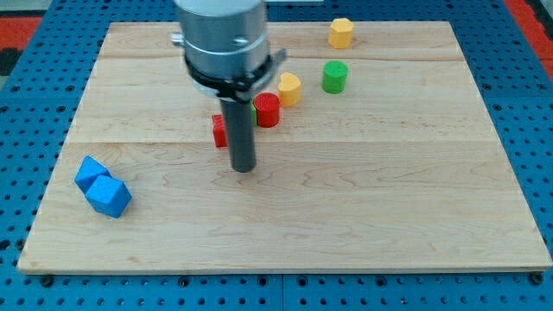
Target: Move red star towards center left
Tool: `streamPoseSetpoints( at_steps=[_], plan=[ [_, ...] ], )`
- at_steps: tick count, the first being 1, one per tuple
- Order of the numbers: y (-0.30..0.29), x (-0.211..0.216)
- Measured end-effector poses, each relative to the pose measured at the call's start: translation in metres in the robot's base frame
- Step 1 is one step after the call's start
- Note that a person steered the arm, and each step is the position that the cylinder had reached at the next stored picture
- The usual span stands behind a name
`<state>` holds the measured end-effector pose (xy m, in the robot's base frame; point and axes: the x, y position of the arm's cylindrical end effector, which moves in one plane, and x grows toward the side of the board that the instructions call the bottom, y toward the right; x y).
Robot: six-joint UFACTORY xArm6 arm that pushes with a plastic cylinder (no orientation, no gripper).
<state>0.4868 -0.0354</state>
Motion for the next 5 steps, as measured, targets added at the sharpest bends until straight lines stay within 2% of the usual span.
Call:
streamPoseSetpoints(
  at_steps=[1, 3, 4, 5],
  plan=[
    [0.035, -0.046],
    [-0.115, -0.04],
    [-0.137, -0.061],
    [-0.111, -0.066]
  ],
)
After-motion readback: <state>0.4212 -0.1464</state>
